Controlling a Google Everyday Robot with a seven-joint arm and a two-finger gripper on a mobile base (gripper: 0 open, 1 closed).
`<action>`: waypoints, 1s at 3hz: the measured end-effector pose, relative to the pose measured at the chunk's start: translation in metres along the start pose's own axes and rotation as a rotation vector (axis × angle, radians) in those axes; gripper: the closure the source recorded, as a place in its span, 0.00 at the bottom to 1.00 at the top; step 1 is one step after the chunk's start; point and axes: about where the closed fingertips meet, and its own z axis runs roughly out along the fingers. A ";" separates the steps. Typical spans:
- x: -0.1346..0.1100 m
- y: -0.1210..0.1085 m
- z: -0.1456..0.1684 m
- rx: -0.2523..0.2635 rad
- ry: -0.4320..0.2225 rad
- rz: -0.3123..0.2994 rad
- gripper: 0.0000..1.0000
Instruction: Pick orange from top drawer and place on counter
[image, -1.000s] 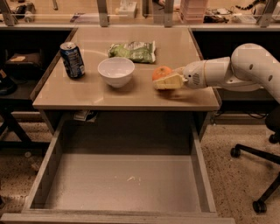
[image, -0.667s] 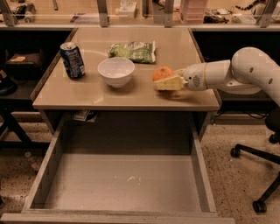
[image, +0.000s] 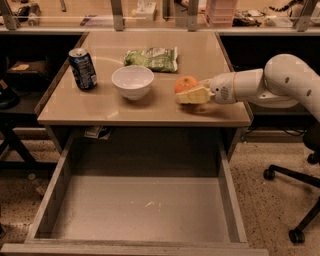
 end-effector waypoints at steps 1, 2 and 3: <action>0.000 0.000 0.000 0.000 0.000 0.000 0.36; 0.000 0.000 0.000 0.000 0.000 0.000 0.12; 0.000 0.000 0.000 0.000 0.000 0.000 0.00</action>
Offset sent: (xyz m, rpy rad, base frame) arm 0.0000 0.0000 0.0000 0.0000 0.0000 0.0000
